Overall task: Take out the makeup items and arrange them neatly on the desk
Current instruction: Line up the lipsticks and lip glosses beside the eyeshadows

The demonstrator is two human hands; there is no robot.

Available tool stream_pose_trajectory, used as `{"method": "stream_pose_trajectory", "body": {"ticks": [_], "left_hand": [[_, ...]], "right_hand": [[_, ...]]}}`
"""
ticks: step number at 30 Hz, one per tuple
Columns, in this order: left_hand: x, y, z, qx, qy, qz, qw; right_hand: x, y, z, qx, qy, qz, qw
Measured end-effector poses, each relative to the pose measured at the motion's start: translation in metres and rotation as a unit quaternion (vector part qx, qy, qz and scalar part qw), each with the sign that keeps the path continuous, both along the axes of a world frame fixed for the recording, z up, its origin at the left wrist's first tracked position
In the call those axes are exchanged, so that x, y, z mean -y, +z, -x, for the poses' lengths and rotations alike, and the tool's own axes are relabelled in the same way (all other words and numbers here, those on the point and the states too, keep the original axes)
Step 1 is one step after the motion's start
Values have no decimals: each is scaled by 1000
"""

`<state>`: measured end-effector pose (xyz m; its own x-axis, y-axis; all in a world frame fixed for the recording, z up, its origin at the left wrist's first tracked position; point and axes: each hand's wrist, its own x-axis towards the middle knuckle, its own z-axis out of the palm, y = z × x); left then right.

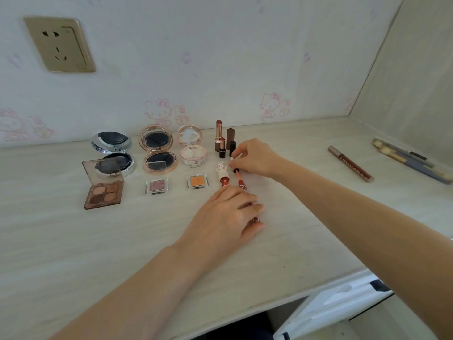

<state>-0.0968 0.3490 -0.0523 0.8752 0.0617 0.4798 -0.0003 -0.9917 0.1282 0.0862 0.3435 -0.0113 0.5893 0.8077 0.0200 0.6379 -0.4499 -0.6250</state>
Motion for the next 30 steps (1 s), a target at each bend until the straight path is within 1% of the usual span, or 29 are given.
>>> {"method": "stream_pose_trajectory", "body": {"ticks": [8,11,15,18,24,27,30], "left_hand": [[0,0,1,-8,4,11,1000],[0,2,2,-9,3,14,1000],[2,5,3,-10,2,5,1000],[6,11,-3,-7,-9,9,1000],[17,29,-43,-25,-24,3,999],[21,33,-74,-53,-24,1,998],[23,33,-107,-83,-27,3,996]], "right_hand": [[23,10,0,33,12,4,999],[42,13,-2,53,12,1,999],[75,12,-8,104,9,9,995],[101,11,-16,120,-1,17,993],[151,6,-35,161,-23,17,987],[171,4,-47,179,-41,28,983],[190,4,-60,179,-53,36,982]]}}
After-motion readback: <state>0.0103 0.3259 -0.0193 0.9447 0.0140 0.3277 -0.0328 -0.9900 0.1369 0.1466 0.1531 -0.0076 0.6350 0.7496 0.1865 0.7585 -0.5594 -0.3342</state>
